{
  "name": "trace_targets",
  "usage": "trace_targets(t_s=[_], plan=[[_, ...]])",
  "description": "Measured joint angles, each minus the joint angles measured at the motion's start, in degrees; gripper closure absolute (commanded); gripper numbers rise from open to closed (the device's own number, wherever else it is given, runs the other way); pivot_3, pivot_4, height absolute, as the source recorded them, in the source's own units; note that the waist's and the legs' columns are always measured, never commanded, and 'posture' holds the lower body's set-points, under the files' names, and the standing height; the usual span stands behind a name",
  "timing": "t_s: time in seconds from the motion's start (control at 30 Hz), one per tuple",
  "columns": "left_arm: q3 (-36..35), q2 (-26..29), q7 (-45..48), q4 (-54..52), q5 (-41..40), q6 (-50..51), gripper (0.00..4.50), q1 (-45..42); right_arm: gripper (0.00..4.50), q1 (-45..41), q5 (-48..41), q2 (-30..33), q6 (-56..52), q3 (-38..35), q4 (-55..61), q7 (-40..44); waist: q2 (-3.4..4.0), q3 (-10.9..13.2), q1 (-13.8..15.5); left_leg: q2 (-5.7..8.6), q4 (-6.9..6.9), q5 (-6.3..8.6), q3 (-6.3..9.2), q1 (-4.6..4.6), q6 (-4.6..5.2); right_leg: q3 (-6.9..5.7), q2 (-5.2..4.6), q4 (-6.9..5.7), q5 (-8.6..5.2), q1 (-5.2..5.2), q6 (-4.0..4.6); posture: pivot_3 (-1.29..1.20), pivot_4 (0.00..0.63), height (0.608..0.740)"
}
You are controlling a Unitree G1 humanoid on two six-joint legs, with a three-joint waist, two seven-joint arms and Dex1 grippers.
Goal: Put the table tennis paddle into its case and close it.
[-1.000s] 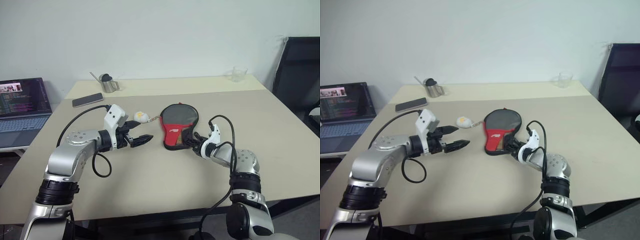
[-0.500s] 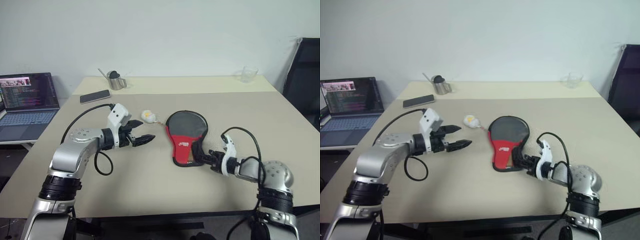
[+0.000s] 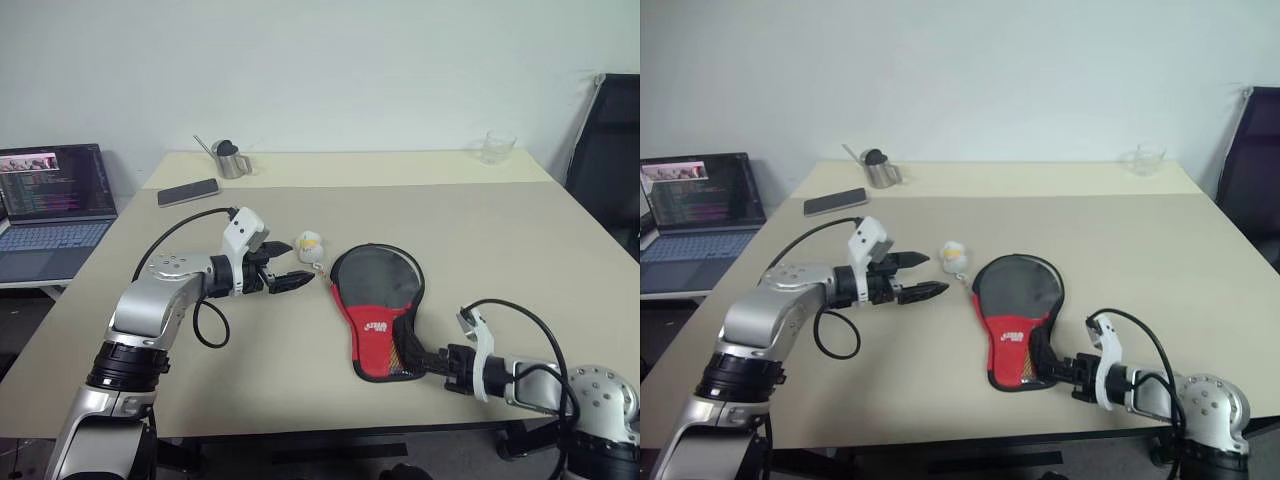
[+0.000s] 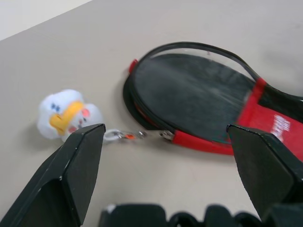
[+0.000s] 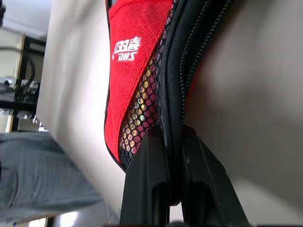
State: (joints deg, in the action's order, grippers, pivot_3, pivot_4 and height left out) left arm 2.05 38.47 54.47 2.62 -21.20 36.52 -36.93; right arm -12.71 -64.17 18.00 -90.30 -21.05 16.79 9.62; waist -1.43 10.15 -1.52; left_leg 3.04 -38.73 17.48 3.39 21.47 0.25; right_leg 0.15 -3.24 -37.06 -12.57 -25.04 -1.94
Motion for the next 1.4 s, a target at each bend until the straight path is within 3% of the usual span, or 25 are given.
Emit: trace_targets(t_s=[0.27,1.4], plan=[[0.25,-0.05,0.19,0.65,0.35,-0.80,0.00,-0.90,4.49,1.92,-4.85,2.95,-0.59,2.86,0.96,0.05,0.00,0.00,-0.07,-0.01,-0.03,0.00,-0.01,-0.01,0.00,0.00,0.01,-0.03,0.01,0.00,-0.02,0.00,0.150,0.740],[0.25,-0.47,0.80,1.41,1.63,-0.99,0.00,-0.95,4.49,3.87,-9.43,6.29,-0.25,5.51,2.60,1.06,0.00,0.00,-0.03,0.00,-0.09,0.00,-0.02,0.01,0.00,0.01,0.01,-0.05,0.04,0.00,-0.07,0.00,0.150,0.740]])
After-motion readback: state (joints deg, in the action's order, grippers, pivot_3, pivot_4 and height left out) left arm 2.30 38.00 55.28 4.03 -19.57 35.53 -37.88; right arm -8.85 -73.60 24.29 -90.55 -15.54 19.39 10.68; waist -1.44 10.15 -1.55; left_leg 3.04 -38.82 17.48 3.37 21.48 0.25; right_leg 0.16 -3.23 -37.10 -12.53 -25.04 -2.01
